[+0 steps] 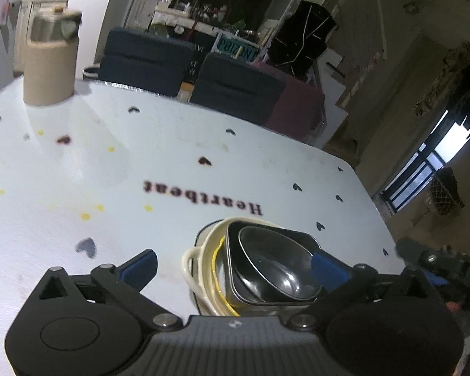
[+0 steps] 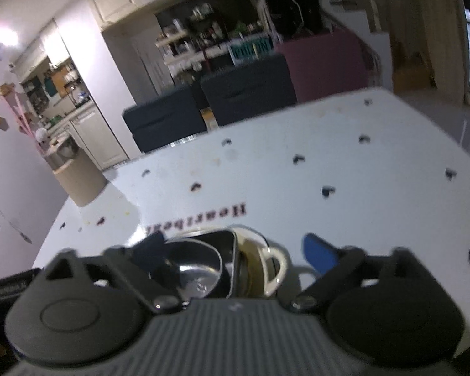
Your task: Organize plates and bowls
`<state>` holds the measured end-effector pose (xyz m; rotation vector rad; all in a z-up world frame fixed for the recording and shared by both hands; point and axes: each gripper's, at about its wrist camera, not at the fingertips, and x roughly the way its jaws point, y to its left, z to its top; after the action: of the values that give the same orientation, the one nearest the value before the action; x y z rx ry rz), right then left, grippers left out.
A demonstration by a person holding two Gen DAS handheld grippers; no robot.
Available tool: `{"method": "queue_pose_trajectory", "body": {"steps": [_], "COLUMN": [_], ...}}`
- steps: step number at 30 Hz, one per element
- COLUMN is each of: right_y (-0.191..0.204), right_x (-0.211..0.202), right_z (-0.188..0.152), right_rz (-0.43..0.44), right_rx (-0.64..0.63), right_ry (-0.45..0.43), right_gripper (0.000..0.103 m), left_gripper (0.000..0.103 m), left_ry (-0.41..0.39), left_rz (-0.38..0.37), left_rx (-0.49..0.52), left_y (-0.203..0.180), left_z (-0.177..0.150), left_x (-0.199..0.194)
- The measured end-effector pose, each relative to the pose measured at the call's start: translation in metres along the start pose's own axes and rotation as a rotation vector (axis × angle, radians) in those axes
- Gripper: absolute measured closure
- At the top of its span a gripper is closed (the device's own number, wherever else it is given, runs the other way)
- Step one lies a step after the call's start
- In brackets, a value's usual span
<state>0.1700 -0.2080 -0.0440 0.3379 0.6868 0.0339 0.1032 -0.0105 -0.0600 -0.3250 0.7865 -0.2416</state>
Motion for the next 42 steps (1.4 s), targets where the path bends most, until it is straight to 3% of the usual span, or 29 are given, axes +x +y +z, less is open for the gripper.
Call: {"method": "queue_pose_trajectory", "body": {"steps": [11,16,21,30,42], "right_y": [0.017,0.013,0.012,0.010,0.010], "right_x": [-0.086,-0.117,-0.126,-0.129,-0.129], "right_z": [-0.005,-0.026,-0.048,-0.082,-0.102], "right_rz": [-0.037,-0.056,-0.092,-0.100,-0.135], "right_rx": [-0.153,-0.190,-0.254,-0.296,-0.341], "right_ry": [-0.174,-0.223,-0.241,-0.220,-0.225], "right_gripper": [0.000,0.000,0.000,0.000,0.000], "left_gripper": [0.000,0.000,0.000,0.000,0.000], "left_ry": [-0.178,-0.203,-0.219,-0.227,-0.247], "left_rz": [0.094,0.080,0.130,0.139,0.166], "left_rx": [0.149,0.156,0.211,0.270,0.295], "left_y": [-0.028,-0.031,-0.037,-0.035,-0.033], "left_z": [-0.015,-0.037,-0.061,-0.099,-0.120], "left_x": [-0.080,-0.097,-0.104,-0.107,-0.111]}}
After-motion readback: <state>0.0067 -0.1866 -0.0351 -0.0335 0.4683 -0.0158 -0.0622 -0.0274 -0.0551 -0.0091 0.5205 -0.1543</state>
